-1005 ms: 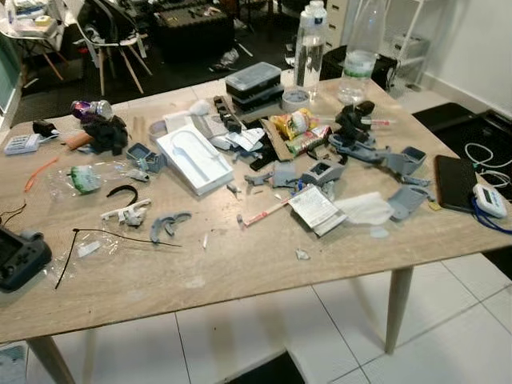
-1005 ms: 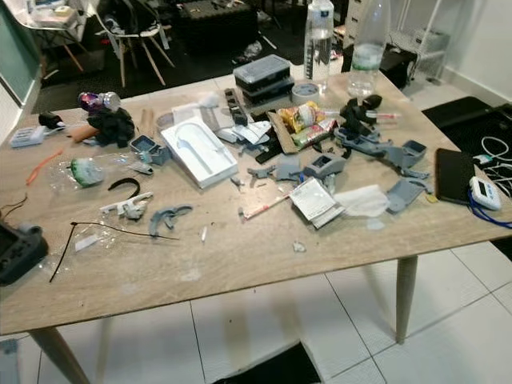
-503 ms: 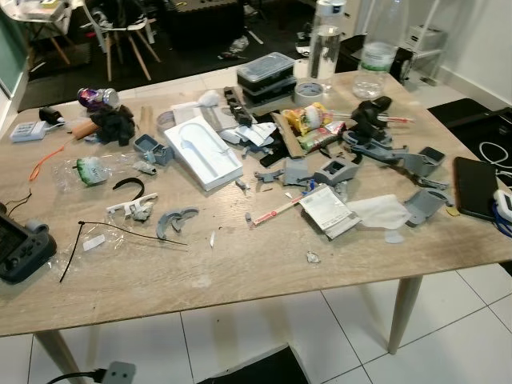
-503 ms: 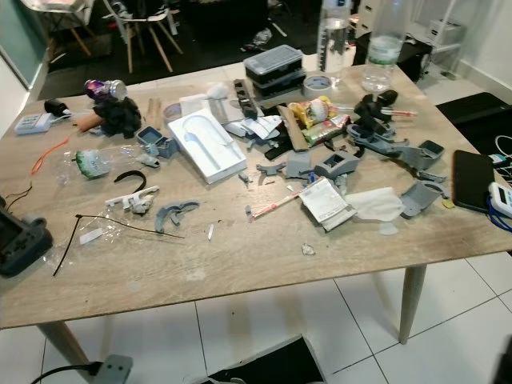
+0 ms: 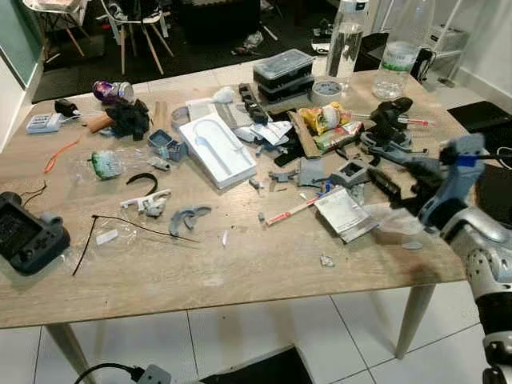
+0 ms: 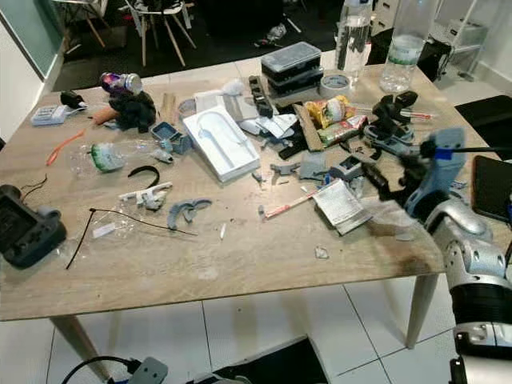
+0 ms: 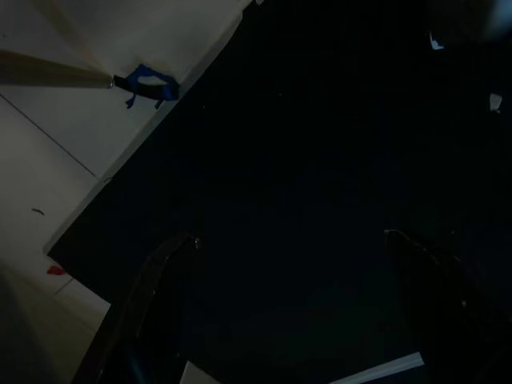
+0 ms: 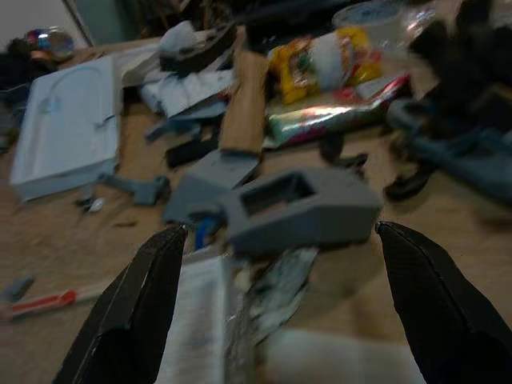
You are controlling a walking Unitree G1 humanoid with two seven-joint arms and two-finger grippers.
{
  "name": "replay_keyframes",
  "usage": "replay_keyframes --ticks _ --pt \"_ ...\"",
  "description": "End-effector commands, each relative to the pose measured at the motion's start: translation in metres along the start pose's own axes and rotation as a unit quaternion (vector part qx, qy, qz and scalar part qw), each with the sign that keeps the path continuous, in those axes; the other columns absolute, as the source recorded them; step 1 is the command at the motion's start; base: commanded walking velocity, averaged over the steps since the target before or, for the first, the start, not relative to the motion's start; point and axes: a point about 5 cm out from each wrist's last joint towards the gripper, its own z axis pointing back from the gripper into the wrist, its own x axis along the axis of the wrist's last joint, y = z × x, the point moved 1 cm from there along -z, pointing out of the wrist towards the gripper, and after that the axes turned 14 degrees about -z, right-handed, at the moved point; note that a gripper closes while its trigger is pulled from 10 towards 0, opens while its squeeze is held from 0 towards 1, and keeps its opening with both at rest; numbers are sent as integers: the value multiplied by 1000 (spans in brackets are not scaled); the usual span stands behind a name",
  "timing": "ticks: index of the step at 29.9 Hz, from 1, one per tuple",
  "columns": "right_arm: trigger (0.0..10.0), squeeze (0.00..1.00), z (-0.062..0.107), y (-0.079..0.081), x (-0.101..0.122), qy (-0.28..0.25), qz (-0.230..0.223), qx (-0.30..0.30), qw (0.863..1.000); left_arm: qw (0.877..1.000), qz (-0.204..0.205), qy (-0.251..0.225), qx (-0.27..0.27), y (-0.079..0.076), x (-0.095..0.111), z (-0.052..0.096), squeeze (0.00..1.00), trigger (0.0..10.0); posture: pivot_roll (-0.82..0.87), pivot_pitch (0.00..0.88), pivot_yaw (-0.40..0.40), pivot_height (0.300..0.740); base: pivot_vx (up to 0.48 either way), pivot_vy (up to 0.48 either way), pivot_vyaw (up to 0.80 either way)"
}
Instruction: Picking trash to rubbish bin
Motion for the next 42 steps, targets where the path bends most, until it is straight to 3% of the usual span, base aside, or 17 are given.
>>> replay_keyframes --ticks 1,4,12,13,15,16,31,34,37,39,40,42 --pt "10000 0 -3 9 -19 45 -21 18 999 1000 -11 14 0 3 -10 1 0 10000 -96 80 57 740 0 0 0" --pt "10000 0 -4 8 -35 88 -40 -6 995 1000 -15 11 4 6 -9 1 0 10000 -96 80 57 740 0 0 0" --pt "10000 0 -6 11 -48 119 -58 -11 991 1000 -16 13 2 1 -11 1 0 10000 -103 82 60 740 0 0 0" --pt "4941 0 -7 12 -52 125 -64 -11 990 1000 -15 13 1 0 -12 1 0 10000 -103 82 60 740 0 0 0" --pt "4941 0 -7 12 -54 130 -69 -11 989 1000 -15 14 0 0 -13 1 0 10000 -103 82 60 740 0 0 0" --pt "0 0 -7 12 -60 143 -76 -19 987 1000 -14 15 -1 -2 -14 1 0 10000 -101 84 56 740 0 0 0" --pt "0 0 -12 14 -66 159 -74 -37 984 1000 -8 15 -1 -4 -16 1 0 10000 -101 85 50 740 0 0 0" --pt "0 0 -15 16 -56 125 -56 -26 990 1000 -9 15 0 -4 -16 1 0 10000 -107 85 51 740 0 0 0" --pt "0 0 -20 23 -33 52 -37 2 998 1000 -9 14 1 -4 -16 1 0 10000 -109 85 51 740 0 0 0" --pt "0 0 -20 25 -29 38 -33 9 999 1000 -9 14 1 -4 -16 1 0 10000 -109 85 51 740 0 0 0" --pt "0 0 -21 35 -12 -14 -28 42 999 1000 -9 14 1 -4 -15 1 0 10000 -109 85 51 740 0 0 0" --pt "0 0 -21 38 -7 -29 -27 52 998 1000 -10 14 2 -4 -15 1 0 10000 -109 85 51 740 0 0 0"
